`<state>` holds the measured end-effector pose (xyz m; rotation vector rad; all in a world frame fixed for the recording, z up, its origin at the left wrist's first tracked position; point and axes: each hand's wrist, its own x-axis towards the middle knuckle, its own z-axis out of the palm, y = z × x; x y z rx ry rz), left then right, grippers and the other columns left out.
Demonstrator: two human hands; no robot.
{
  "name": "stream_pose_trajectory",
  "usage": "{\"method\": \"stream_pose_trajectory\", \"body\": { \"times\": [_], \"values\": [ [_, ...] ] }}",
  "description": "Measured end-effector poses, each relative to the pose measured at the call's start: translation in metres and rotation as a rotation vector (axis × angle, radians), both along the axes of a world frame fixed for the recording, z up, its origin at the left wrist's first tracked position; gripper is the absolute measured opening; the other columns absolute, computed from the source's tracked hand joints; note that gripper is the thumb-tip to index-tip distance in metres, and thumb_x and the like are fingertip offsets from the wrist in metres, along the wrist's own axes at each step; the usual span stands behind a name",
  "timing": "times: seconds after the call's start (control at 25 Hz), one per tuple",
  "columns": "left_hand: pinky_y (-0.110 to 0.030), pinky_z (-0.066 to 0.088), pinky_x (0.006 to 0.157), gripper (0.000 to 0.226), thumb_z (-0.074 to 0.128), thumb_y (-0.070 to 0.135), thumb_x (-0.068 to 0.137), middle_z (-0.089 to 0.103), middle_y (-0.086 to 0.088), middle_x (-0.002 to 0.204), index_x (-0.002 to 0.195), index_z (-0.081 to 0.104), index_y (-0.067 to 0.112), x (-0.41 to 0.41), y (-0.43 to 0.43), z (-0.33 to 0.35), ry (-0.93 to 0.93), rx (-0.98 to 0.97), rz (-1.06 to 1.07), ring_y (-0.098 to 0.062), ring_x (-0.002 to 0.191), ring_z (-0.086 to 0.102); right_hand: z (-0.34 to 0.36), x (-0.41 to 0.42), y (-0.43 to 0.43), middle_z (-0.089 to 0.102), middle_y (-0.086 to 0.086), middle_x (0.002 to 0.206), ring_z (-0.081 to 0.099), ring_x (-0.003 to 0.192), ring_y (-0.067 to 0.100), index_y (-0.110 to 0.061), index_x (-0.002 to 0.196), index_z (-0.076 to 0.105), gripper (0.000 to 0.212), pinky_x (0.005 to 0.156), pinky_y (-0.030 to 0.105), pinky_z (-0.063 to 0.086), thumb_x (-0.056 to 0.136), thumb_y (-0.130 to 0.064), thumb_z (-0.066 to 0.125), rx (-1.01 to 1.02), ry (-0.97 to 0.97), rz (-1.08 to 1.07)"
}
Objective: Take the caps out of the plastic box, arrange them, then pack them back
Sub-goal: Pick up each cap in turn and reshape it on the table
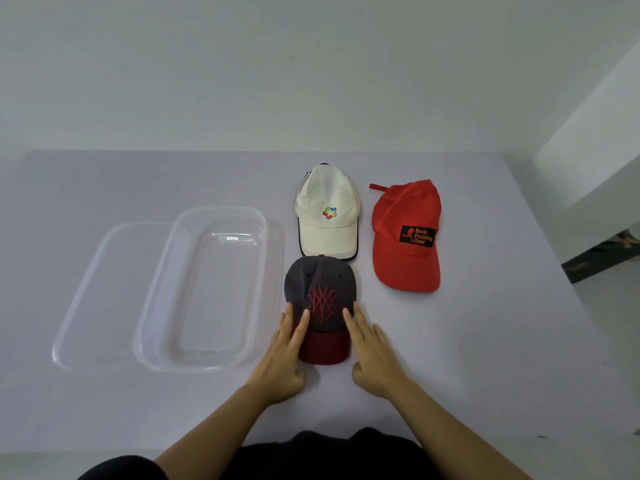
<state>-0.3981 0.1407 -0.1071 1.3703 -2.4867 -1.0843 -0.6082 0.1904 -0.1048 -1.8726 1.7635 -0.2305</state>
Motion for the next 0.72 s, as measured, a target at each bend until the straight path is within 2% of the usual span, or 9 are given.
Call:
{"method": "stream_pose_trajectory", "body": {
  "times": [0.08, 0.12, 0.2, 0.24, 0.32, 0.4, 0.48, 0.6, 0.72],
  "values": [
    [-0.028, 0.028, 0.111, 0.092, 0.046, 0.003, 0.079, -0.011, -0.001, 0.158, 0.150, -0.008, 0.027, -0.006, -0.008, 0.020, 0.129, -0.050, 0.158, -0.014, 0.146, 0.003, 0.007, -0.010, -0.007, 0.005, -0.001, 0.158, 0.017, 0.142, 0.011, -0.020, 0.149, 0.003, 0.085, 0.116, 0.034, 0.018, 0.077, -0.002, 0.043, -0.059, -0.164, -0.192],
    [-0.022, 0.032, 0.103, 0.079, 0.047, 0.002, 0.083, 0.014, -0.005, 0.158, 0.151, 0.011, 0.018, -0.011, -0.018, 0.030, 0.170, -0.096, 0.272, -0.015, 0.142, 0.023, 0.010, -0.014, -0.017, 0.024, 0.002, 0.154, 0.033, 0.136, 0.014, -0.015, 0.148, 0.020, 0.071, 0.112, 0.034, 0.030, 0.082, -0.002, 0.043, -0.100, -0.248, -0.323],
    [-0.018, 0.038, 0.089, 0.051, 0.046, 0.004, 0.088, 0.058, -0.009, 0.128, 0.139, 0.045, 0.008, -0.022, -0.047, 0.048, 0.214, -0.114, 0.513, -0.022, 0.113, 0.057, 0.021, -0.020, -0.043, 0.049, 0.004, 0.139, 0.053, 0.120, 0.020, -0.012, 0.136, 0.044, 0.045, 0.097, 0.033, 0.047, 0.091, -0.005, 0.043, -0.101, -0.373, -0.545],
    [-0.022, 0.042, 0.087, 0.044, 0.044, 0.007, 0.090, 0.062, -0.008, 0.116, 0.134, 0.050, 0.007, -0.028, -0.062, 0.056, 0.239, -0.043, 0.645, -0.023, 0.101, 0.060, 0.026, -0.021, -0.057, 0.052, 0.004, 0.135, 0.058, 0.111, 0.021, -0.012, 0.133, 0.047, 0.038, 0.085, 0.030, 0.053, 0.095, -0.010, 0.042, -0.059, -0.453, -0.618],
    [-0.034, 0.050, 0.087, 0.045, 0.040, 0.016, 0.094, 0.059, -0.009, 0.123, 0.138, 0.044, 0.009, -0.034, -0.087, 0.063, 0.226, 0.217, 0.816, -0.026, 0.099, 0.061, 0.038, -0.020, -0.079, 0.049, 0.002, 0.135, 0.063, 0.087, 0.018, -0.014, 0.136, 0.042, 0.040, 0.062, 0.020, 0.048, 0.099, -0.025, 0.040, 0.123, -0.616, -0.705],
    [-0.028, 0.050, 0.062, 0.043, 0.037, 0.022, 0.097, 0.059, -0.007, 0.108, 0.137, 0.042, 0.010, -0.039, -0.096, 0.063, 0.210, 0.504, 0.781, -0.022, 0.081, 0.061, 0.042, -0.015, -0.090, 0.048, 0.001, 0.130, 0.058, 0.068, 0.011, -0.016, 0.138, 0.037, 0.044, 0.057, 0.020, 0.042, 0.099, -0.035, 0.038, 0.332, -0.691, -0.712],
    [-0.020, 0.035, 0.044, 0.034, 0.035, 0.022, 0.099, 0.054, -0.006, 0.090, 0.126, 0.046, 0.006, -0.046, -0.096, 0.063, 0.296, 0.699, 0.743, -0.015, 0.059, 0.056, 0.035, -0.012, -0.095, 0.055, 0.001, 0.107, 0.052, 0.061, 0.008, -0.014, 0.131, 0.044, 0.040, 0.055, 0.019, 0.039, 0.099, -0.037, 0.038, 0.435, -0.779, -0.739],
    [-0.019, 0.034, 0.041, 0.021, 0.036, 0.023, 0.100, 0.054, -0.007, 0.079, 0.104, 0.049, 0.006, -0.044, -0.096, 0.059, 0.319, 0.735, 0.726, -0.011, 0.047, 0.055, 0.028, -0.015, -0.095, 0.044, -0.002, 0.070, 0.039, 0.056, 0.006, -0.009, 0.109, 0.055, 0.026, 0.050, 0.017, 0.036, 0.098, -0.030, 0.044, 0.462, -0.925, -0.804],
    [-0.022, 0.035, 0.045, 0.024, 0.032, 0.020, 0.098, 0.051, -0.010, 0.058, 0.082, 0.045, 0.007, -0.037, -0.099, 0.053, 0.274, 0.678, 0.778, -0.014, 0.043, 0.044, 0.032, -0.026, -0.092, 0.050, -0.003, 0.073, 0.046, 0.058, 0.005, -0.015, 0.092, 0.051, 0.014, 0.049, 0.016, 0.041, 0.098, -0.027, 0.046, 0.475, -0.938, -0.797]
  ]
}}
